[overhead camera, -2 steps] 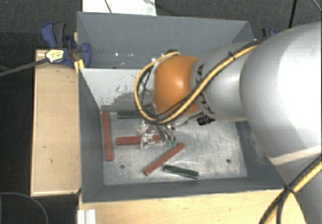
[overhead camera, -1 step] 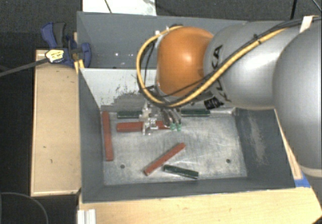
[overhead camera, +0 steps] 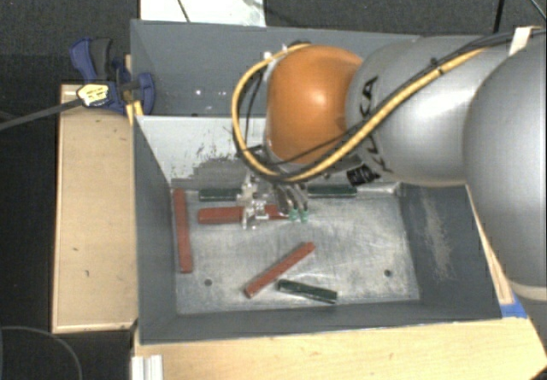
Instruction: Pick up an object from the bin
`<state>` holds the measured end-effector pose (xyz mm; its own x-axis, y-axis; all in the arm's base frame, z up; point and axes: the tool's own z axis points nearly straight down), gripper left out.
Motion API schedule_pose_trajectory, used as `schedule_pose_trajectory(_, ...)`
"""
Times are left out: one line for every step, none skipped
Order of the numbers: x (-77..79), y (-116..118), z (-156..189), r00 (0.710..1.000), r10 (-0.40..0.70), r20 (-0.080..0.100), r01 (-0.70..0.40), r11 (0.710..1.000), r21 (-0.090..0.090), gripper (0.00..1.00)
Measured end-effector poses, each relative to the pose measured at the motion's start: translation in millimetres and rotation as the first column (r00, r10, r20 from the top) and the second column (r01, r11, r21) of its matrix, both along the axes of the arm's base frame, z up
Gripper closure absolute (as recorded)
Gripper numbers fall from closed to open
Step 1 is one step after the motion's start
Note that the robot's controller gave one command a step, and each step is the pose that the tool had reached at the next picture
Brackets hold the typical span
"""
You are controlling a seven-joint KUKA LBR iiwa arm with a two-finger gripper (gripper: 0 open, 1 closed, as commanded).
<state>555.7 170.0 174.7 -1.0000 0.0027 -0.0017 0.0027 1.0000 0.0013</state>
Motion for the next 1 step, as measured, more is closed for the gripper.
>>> schedule_pose_trajectory(3.9, 2.9, 78.7, 1.000, 0.010, 0.001, -0.010, 1.000, 0.000, 1.00)
